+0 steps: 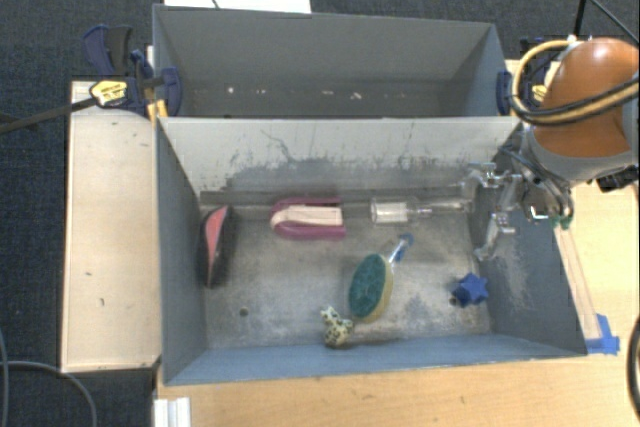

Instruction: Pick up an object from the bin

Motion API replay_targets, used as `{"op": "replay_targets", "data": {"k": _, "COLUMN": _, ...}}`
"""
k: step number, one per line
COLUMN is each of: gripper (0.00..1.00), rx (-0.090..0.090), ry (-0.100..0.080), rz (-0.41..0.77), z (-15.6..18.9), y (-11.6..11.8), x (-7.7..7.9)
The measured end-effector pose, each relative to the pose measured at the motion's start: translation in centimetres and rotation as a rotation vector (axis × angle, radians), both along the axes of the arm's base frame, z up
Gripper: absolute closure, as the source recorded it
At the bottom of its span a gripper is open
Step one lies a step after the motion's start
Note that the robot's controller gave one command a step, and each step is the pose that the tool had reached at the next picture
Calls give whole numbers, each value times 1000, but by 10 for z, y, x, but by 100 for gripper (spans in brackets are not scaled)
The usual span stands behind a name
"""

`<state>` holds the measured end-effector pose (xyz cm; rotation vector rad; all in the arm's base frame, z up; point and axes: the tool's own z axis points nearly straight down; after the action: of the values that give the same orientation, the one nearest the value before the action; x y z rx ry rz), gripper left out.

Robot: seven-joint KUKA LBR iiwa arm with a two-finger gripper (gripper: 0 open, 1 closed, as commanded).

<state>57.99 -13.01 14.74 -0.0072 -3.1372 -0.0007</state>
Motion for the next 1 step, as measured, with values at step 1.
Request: {"op": "replay_targets", "data": {"k": 1, "gripper": 100, "rx": -1, "ry": -8, "rz": 5, "z": 5, "y": 0, "x": 2}}
